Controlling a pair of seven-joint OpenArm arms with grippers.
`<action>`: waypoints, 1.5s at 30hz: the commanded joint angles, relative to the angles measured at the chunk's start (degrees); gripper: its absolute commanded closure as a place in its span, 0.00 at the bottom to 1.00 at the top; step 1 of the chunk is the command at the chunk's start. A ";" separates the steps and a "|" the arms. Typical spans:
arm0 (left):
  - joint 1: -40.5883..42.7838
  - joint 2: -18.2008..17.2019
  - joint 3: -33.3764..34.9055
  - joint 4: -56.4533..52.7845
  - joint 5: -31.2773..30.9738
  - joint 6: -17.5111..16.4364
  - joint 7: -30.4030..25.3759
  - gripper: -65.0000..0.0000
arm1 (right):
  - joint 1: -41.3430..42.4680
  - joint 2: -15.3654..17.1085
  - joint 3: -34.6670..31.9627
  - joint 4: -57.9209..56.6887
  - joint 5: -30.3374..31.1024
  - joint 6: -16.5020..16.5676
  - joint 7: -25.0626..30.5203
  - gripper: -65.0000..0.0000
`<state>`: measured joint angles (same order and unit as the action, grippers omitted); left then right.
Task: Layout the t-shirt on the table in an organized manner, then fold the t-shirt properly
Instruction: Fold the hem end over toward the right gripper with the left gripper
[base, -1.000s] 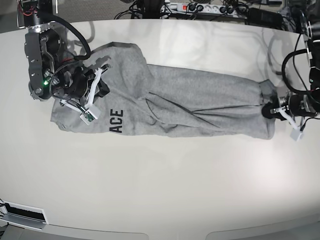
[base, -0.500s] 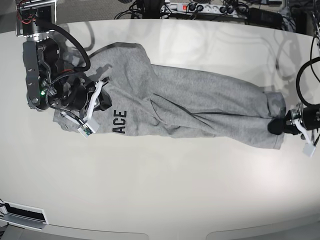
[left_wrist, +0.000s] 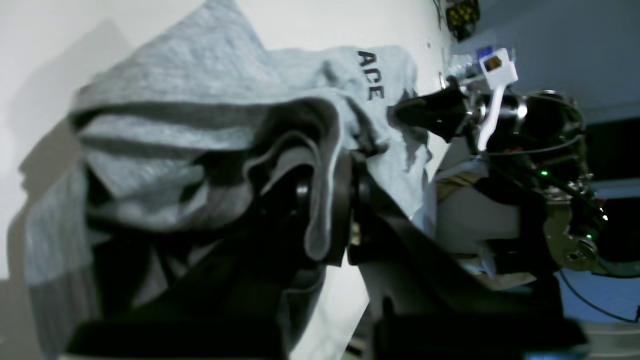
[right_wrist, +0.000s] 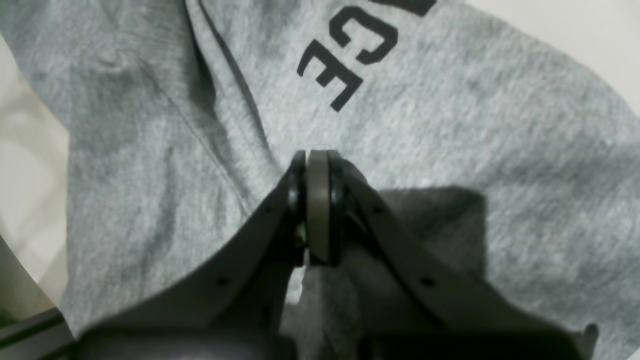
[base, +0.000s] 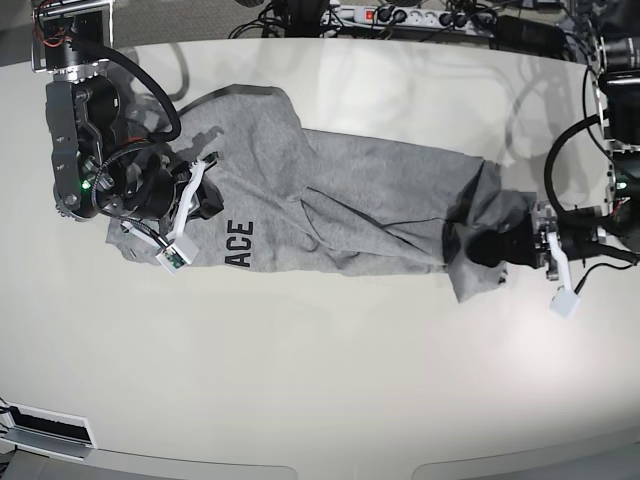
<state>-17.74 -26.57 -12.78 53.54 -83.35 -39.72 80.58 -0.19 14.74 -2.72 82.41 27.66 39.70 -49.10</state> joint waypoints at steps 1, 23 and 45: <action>-0.74 0.15 -0.31 1.81 -1.65 -0.28 -0.58 1.00 | 0.98 0.48 0.31 0.74 0.85 0.30 0.90 1.00; -0.22 15.82 8.68 6.60 -1.65 -0.28 -1.68 1.00 | 0.98 0.50 0.31 0.72 0.85 0.30 0.87 1.00; -7.10 16.83 8.52 6.62 -1.65 -0.28 -1.05 1.00 | 7.98 0.50 15.06 11.32 18.01 0.30 -9.38 0.85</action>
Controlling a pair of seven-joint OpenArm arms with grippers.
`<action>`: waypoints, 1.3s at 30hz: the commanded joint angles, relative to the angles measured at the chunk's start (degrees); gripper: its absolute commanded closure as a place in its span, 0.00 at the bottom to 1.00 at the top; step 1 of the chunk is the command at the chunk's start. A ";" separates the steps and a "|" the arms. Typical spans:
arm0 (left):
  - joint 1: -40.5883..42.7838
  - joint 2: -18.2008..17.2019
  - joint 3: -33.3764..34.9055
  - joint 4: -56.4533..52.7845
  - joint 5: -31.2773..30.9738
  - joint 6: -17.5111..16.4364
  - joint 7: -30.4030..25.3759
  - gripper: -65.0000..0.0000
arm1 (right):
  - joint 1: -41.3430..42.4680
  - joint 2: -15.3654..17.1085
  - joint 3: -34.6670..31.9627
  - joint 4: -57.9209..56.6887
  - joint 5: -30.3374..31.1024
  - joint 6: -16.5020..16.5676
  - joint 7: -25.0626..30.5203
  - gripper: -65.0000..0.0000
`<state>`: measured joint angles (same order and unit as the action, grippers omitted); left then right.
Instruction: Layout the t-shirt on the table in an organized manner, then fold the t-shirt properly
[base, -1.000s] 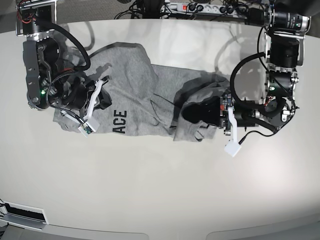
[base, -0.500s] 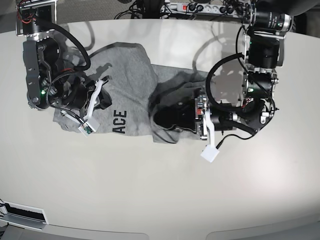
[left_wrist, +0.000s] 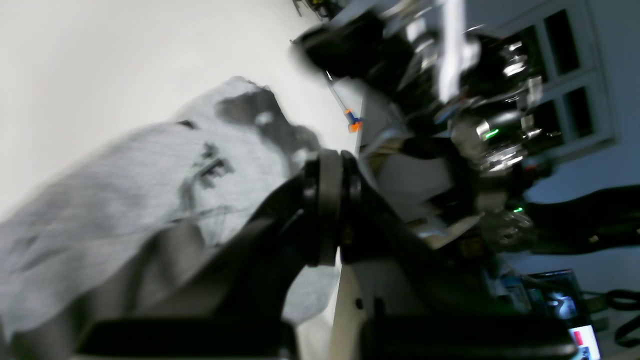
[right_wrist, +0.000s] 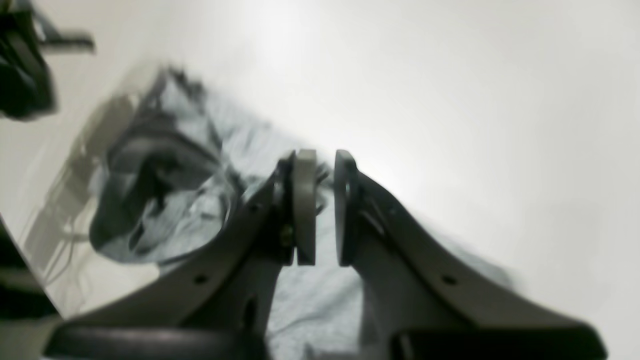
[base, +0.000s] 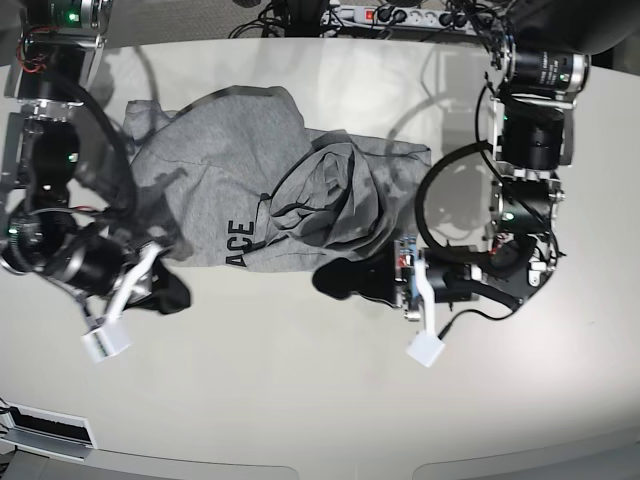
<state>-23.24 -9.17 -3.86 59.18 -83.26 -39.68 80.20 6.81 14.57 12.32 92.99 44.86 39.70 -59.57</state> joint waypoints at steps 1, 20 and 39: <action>-2.03 -1.66 -0.61 0.98 -1.74 -0.32 -0.68 1.00 | 0.81 0.70 2.60 2.05 1.68 0.30 -0.48 0.85; -1.84 -22.01 -6.03 0.92 14.40 -0.32 -8.26 1.00 | -18.36 -2.84 14.80 -1.55 -6.34 -4.48 10.40 0.36; -1.49 -26.05 -6.03 0.79 12.70 -0.32 -8.24 1.00 | -10.58 -4.42 16.94 -27.76 1.36 0.30 7.91 0.38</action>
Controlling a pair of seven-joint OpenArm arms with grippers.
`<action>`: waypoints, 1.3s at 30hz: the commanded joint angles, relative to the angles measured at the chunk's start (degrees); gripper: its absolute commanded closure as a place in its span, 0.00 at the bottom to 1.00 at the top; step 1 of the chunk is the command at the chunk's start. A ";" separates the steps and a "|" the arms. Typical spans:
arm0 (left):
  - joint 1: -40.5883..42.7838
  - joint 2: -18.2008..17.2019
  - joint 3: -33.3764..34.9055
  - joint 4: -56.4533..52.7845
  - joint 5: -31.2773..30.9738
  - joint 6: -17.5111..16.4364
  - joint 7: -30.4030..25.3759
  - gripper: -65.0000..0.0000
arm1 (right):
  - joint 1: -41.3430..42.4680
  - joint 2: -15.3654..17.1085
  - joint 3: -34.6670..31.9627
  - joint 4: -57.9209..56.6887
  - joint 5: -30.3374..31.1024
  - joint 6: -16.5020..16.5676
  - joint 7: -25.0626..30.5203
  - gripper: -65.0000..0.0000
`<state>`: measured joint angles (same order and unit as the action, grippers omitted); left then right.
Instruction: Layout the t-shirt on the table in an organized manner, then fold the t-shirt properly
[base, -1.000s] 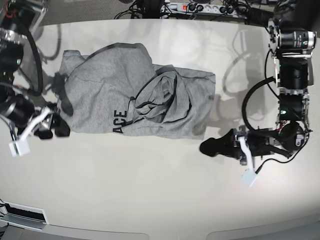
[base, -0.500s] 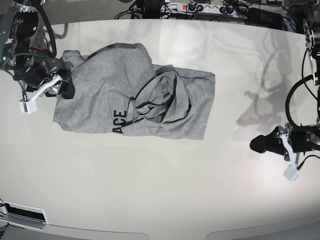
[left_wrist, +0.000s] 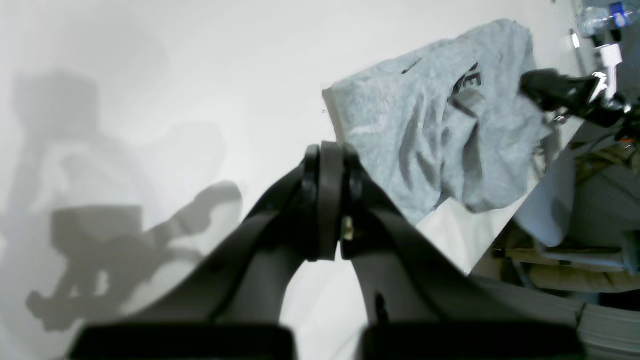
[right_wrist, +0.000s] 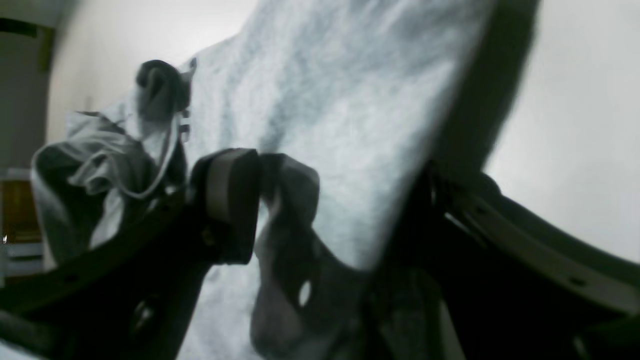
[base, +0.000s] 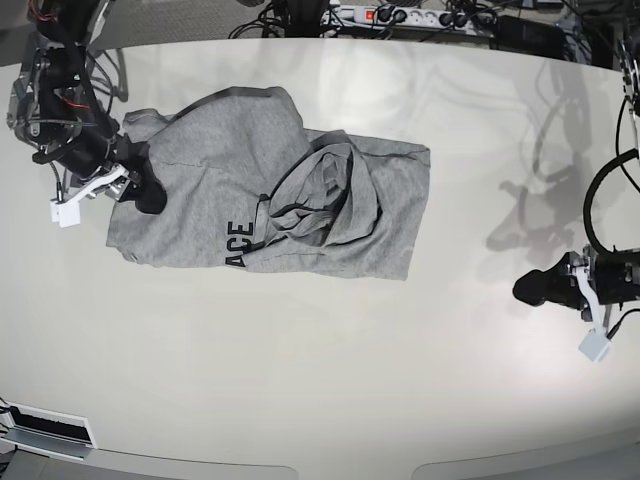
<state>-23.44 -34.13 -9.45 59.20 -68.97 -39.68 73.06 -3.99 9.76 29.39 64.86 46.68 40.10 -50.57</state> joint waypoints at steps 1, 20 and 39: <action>-1.29 -1.11 -0.44 0.76 -1.62 -0.32 -1.09 1.00 | 0.22 0.42 -0.13 0.39 0.15 -0.10 -1.18 0.45; -1.29 -1.11 -0.44 0.74 -1.62 -0.32 -1.29 1.00 | 0.44 5.84 -0.02 34.12 -7.08 -0.10 -14.62 1.00; -0.98 -1.09 -0.44 0.74 -2.19 -0.32 -1.49 1.00 | -5.86 -10.08 -10.21 60.30 -0.02 -1.07 -14.19 1.00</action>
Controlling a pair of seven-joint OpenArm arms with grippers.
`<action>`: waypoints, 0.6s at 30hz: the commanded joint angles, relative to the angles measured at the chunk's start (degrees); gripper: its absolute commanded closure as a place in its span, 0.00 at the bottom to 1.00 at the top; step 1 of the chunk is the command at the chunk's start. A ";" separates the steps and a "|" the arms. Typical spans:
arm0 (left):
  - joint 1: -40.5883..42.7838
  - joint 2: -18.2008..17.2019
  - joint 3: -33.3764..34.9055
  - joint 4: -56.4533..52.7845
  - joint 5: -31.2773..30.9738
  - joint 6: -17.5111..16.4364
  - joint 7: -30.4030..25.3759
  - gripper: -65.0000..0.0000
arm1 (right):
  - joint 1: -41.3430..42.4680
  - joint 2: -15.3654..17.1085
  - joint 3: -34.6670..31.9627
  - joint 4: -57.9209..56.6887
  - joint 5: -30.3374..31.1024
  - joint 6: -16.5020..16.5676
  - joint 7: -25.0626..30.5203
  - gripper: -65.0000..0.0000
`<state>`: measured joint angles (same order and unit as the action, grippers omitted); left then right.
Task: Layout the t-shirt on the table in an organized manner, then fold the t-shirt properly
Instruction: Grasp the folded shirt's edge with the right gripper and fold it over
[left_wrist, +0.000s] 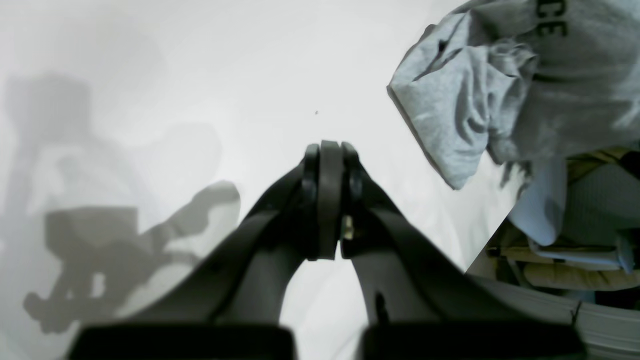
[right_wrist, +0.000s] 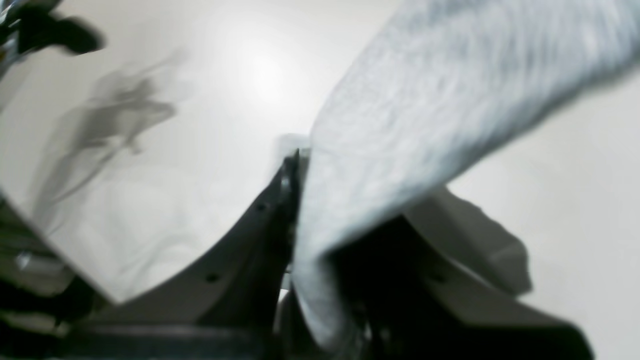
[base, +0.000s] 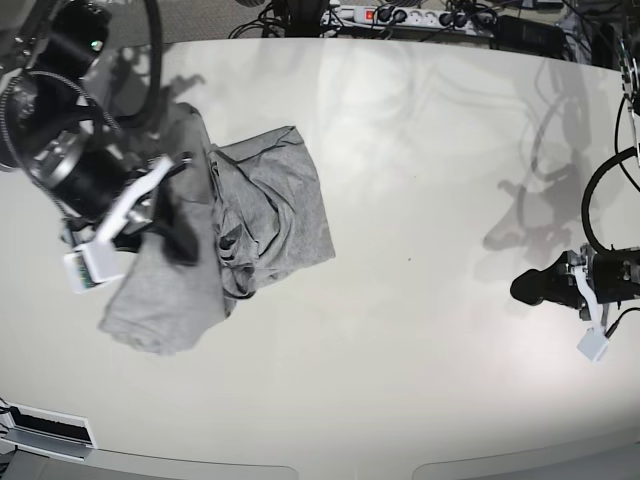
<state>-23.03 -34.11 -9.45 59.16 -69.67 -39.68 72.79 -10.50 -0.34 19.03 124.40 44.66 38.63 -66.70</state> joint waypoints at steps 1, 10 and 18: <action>-1.40 -1.09 -0.44 0.79 -1.77 -0.32 -1.22 1.00 | 0.68 -0.66 -2.21 0.48 0.98 0.39 1.99 1.00; -1.42 -1.11 -0.44 0.79 -4.85 -0.32 -1.20 1.00 | 1.99 -1.25 -24.35 -7.72 -1.27 1.37 7.72 0.69; -1.44 -1.11 -0.44 0.79 -12.63 -0.32 3.28 1.00 | 11.61 -1.07 -29.86 -7.72 -3.82 1.37 8.24 0.30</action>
<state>-23.05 -34.13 -9.45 59.16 -80.73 -39.68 76.84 0.38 -1.08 -10.76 115.59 39.81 39.72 -59.42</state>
